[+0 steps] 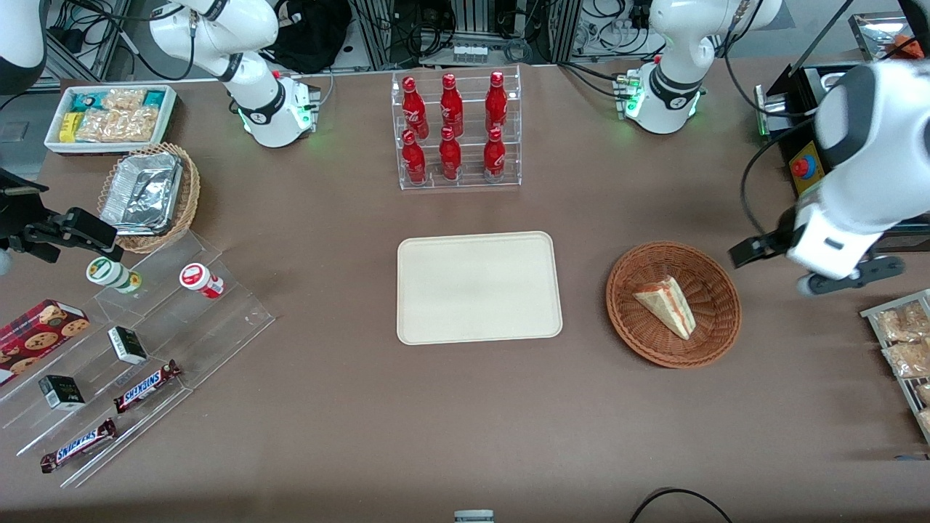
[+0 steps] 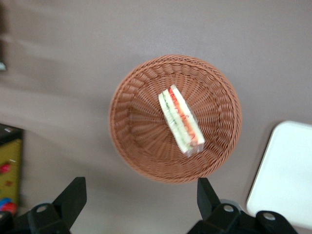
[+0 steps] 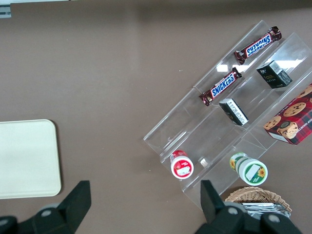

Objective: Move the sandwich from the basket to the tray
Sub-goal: 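Lower the open left gripper over the wrapped sandwich in the basket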

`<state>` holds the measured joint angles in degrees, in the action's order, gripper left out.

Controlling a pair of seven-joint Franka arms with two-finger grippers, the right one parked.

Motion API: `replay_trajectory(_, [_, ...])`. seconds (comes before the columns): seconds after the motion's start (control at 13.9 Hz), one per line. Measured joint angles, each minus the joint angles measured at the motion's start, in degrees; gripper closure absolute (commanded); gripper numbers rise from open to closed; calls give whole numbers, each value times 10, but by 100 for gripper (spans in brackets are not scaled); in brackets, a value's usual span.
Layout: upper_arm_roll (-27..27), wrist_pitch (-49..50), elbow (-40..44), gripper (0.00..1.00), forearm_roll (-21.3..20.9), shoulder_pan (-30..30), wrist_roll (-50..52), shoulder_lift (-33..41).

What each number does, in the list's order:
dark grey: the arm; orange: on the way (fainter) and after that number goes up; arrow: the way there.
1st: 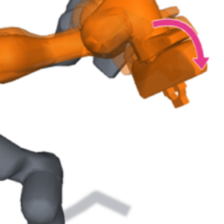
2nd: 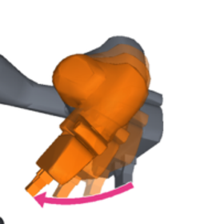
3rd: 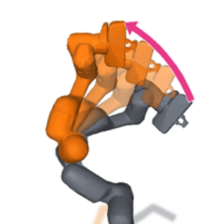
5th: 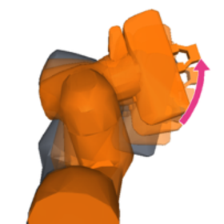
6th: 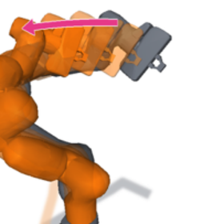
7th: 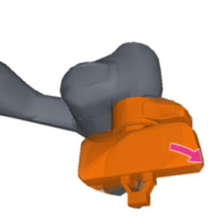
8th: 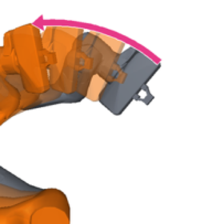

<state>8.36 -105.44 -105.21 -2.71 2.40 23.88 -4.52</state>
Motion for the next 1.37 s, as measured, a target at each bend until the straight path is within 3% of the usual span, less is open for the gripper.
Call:
replay_trajectory(0.36, [17,-147,-108,0,0,-3,187,-14])
replay_trajectory(0.58, [29,-220,-147,0,1,-4,239,-35])
replay_trajectory(1.3, [42,-311,-166,0,1,-4,252,-117])
replay_trajectory(1.37, [42,-314,-171,4,1,-4,252,-120])
